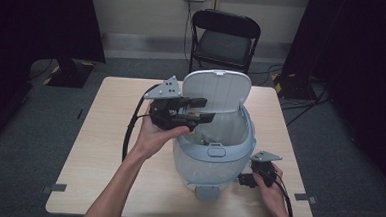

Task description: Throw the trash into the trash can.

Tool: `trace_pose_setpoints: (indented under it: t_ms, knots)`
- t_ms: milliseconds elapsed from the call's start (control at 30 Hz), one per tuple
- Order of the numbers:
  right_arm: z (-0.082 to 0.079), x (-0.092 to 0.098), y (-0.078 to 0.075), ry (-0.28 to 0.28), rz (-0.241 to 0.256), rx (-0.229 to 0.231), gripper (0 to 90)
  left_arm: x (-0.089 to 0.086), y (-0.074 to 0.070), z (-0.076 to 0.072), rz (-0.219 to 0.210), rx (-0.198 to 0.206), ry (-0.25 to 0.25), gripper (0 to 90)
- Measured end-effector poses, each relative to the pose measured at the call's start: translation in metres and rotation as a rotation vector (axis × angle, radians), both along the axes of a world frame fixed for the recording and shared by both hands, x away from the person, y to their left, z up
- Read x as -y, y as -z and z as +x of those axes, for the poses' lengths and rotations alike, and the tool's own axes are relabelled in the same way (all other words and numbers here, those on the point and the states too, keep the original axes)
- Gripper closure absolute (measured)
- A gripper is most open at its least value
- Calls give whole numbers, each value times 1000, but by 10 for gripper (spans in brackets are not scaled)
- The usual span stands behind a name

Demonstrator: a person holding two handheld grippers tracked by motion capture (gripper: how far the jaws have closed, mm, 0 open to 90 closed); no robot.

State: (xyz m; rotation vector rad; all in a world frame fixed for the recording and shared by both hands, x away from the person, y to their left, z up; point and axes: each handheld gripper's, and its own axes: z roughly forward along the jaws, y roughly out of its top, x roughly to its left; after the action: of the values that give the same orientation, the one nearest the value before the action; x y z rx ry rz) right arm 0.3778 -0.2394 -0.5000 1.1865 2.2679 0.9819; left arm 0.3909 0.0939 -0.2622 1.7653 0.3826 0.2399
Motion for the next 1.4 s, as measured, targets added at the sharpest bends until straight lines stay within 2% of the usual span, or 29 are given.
trace_pose_setpoints:
  t_ms: [133,333,600,733,967,1100,1300,1400]
  knots:
    - [0,0,0,0,0,0,134,-9,1,-1,-8,3,-18,485]
    - [0,0,0,0,0,-1,134,-23,7,0,-37,-7,-57,436]
    - [0,0,0,0,1,-1,134,-37,12,5,-43,-21,-81,439]
    - [0,0,0,0,0,-1,134,-43,15,5,-54,-26,-95,463]
    - [0,0,0,0,1,-1,134,-64,16,11,-58,-38,-153,512]
    - [0,0,0,0,0,0,134,-74,15,18,-63,-38,-211,507]
    - [0,0,0,1,1,-1,134,-80,17,40,-67,-71,-288,468]
    - [0,0,0,0,0,-1,134,-78,18,50,-54,-49,-312,401]
